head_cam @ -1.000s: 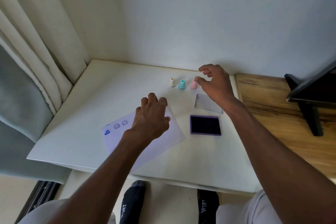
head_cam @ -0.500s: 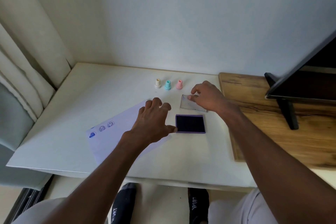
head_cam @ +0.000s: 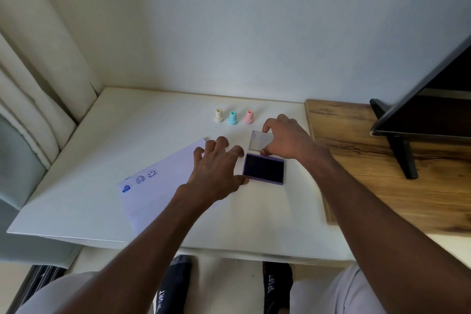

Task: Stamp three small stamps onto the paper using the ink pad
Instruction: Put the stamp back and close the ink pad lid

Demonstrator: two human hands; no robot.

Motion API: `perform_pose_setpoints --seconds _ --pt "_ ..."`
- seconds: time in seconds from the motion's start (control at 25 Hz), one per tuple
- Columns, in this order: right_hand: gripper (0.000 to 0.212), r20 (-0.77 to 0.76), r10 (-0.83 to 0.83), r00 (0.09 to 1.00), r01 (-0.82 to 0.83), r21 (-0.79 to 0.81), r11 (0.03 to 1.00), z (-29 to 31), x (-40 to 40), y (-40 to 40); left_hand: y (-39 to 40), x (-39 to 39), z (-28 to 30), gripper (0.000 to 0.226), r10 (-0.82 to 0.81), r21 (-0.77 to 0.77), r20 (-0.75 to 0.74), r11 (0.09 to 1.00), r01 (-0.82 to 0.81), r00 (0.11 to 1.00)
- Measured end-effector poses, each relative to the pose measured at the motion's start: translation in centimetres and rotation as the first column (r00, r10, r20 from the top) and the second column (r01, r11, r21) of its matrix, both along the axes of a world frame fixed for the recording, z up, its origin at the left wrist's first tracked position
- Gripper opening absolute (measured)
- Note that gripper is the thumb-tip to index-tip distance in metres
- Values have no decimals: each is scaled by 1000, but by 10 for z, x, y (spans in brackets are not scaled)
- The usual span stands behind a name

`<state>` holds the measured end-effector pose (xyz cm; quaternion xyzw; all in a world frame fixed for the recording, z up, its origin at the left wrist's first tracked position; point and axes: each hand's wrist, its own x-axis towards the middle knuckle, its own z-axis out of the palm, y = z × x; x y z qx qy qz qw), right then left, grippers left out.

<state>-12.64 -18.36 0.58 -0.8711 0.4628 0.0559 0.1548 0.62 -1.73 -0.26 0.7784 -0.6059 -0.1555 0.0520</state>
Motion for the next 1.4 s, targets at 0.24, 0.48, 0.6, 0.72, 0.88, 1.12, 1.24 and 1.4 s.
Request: perform_pose_setpoints --seconds 0.24,0.48,0.6,0.72,0.88,1.12,1.24,1.4 --pt "74 7 -63 998 63 24 998 7 -2 4 -1 1 3 72 28 -10 -65 1000 -29 998" --pt "61 342 3 940 63 -180 982 49 -2 30 -5 9 37 57 218 -12 -835 911 -413 505" --pt "55 397 187 899 -45 -341 939 62 0 73 0 17 49 77 299 211 -937 896 -391 179" --pt "57 336 188 923 -57 -363 930 59 4 108 3 18 54 85 332 332 -942 893 -305 -52" --pt "57 264 156 952 -52 -364 930 58 10 114 6 16 55 61 266 317 -946 885 -342 -186" --pt "37 411 104 906 -79 -78 994 67 -4 99 4 17 56 42 224 302 -943 885 -355 -246" --pt "30 395 0 919 -128 298 946 81 -20 87 3 17 57 43 188 226 -972 915 -333 -143" --pt "29 399 -123 909 -105 503 858 91 -39 73 0 18 60 43 90 119 -991 931 -346 -98"
